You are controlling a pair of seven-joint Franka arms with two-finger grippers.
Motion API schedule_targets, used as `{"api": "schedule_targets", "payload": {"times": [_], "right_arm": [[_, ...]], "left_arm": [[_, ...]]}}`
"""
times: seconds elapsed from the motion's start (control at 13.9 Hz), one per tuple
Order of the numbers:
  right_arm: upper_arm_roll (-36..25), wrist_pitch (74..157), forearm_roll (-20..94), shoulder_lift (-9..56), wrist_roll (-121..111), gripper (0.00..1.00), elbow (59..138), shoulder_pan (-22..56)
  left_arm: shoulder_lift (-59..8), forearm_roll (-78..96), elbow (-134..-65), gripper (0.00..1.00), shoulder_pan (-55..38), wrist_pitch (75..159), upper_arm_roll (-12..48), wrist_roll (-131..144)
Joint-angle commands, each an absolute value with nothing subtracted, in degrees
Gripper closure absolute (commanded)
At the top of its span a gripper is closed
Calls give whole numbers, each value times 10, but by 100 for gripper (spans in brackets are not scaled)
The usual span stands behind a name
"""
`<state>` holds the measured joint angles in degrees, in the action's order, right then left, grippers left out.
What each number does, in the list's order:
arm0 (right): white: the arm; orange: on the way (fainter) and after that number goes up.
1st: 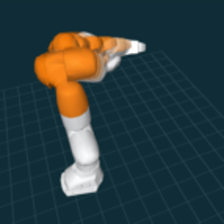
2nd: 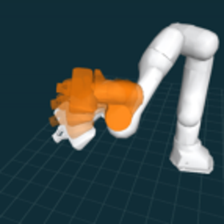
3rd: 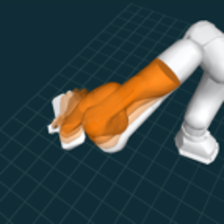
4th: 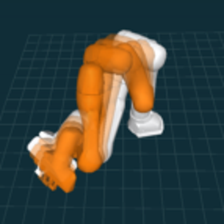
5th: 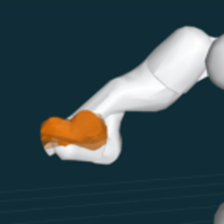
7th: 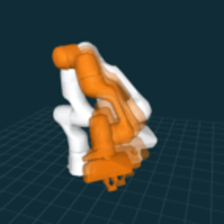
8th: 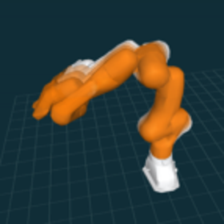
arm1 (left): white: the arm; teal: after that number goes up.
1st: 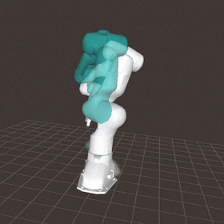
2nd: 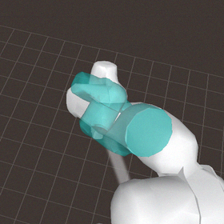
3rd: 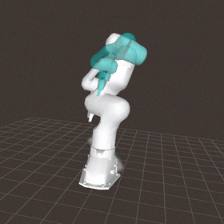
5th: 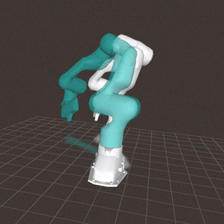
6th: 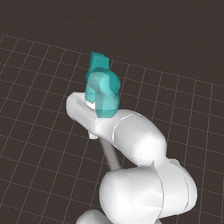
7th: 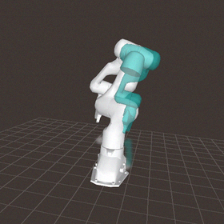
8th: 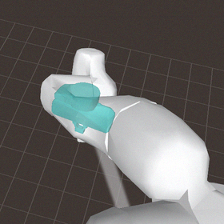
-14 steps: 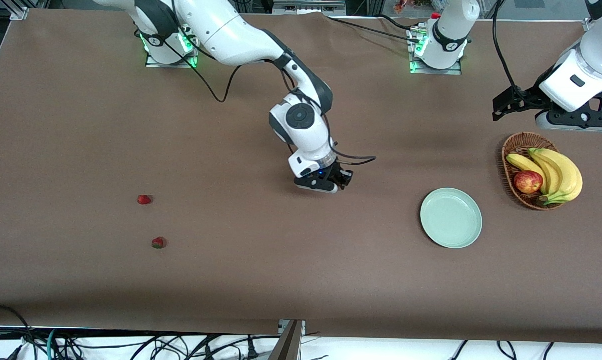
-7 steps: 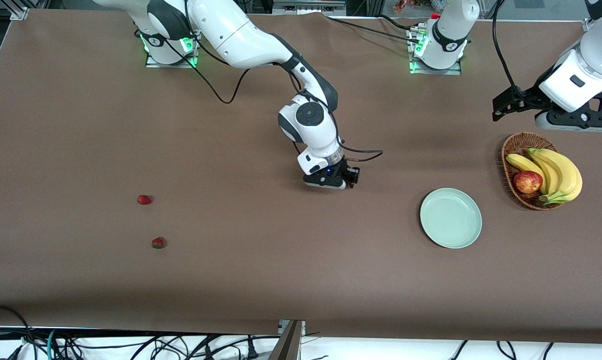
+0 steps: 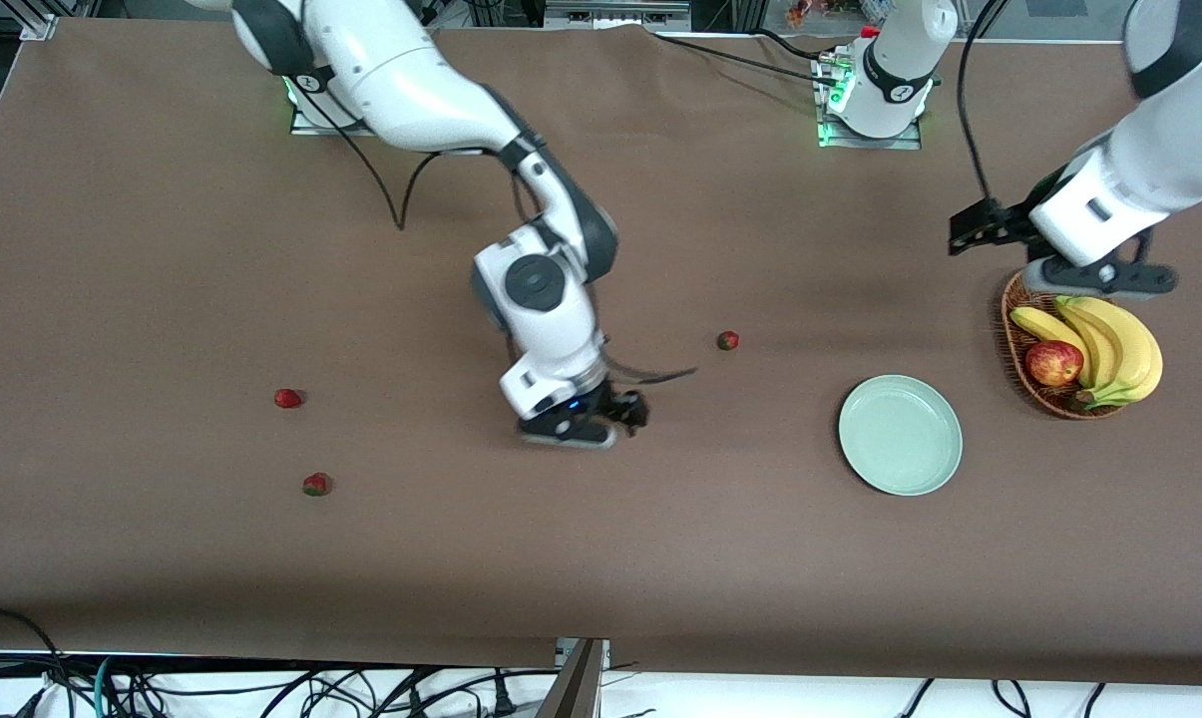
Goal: Collect all strawberries into plate
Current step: 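Grasp the strawberry with the left gripper while the right gripper reaches another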
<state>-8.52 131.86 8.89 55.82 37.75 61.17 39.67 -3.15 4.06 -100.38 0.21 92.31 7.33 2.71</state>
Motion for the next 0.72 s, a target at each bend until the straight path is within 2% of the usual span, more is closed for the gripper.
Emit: {"api": "schedule_targets", "payload": {"times": [0.0,0.22,0.43,0.65], "right_arm": [[-72,1251,91,542,229,0,620,332],[-75,1191,90,541,102,0,623,256],[-76,1182,88,541,12,0,646,196],[-105,1182,87,532,-41,0,678,178]], "left_arm": [[-113,52,-983,0,-11,982,88,25],[-176,53,-986,0,-18,1070,108,59],[-265,49,-991,0,-74,1162,107,108],[-287,47,-1019,0,-131,1212,105,200]]}}
